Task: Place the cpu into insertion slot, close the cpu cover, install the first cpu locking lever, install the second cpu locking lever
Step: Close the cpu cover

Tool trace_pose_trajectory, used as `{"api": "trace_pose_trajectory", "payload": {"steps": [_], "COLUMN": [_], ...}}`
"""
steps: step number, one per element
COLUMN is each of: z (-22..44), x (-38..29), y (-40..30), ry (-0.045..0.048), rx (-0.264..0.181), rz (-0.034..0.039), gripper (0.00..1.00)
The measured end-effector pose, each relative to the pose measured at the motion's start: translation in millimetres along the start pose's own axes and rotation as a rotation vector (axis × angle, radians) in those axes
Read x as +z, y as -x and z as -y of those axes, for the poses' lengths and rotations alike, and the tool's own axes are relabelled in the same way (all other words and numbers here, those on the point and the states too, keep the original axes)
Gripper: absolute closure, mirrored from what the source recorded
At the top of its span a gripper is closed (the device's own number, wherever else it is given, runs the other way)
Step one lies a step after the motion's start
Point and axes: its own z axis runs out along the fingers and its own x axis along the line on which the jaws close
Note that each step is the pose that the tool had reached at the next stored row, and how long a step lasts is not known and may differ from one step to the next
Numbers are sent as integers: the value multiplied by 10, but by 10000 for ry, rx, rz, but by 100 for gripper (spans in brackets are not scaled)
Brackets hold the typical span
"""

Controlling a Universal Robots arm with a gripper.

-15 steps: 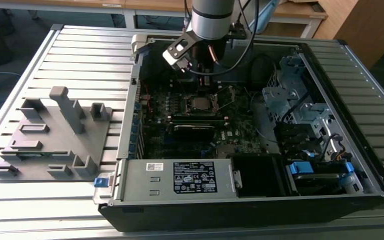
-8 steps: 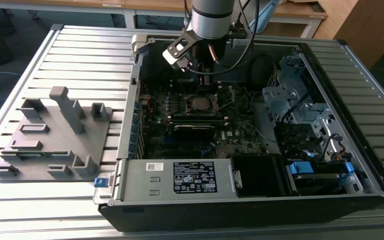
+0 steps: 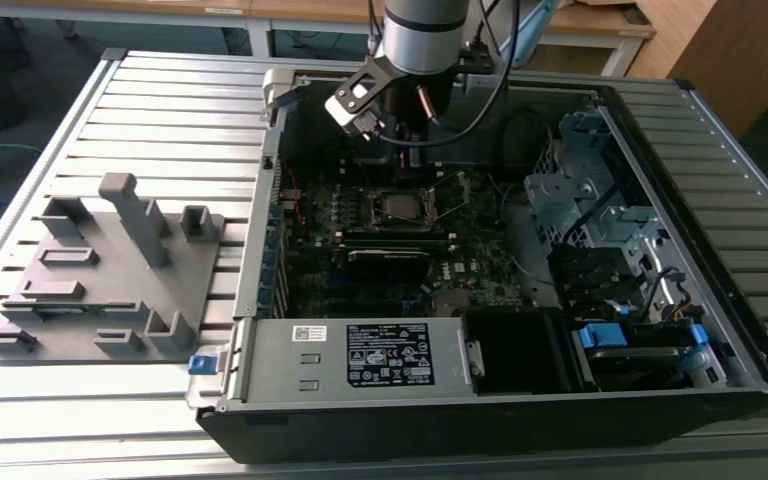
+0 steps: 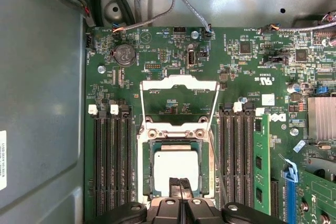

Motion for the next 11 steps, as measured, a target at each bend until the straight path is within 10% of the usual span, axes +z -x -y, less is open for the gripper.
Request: {"api": "trace_pose_trajectory", "payload": {"steps": [11], "z": [-1], "x": [-39], "y": [0], "ry": [0], "rx": [0], "rz": [0], "gripper": [90]}}
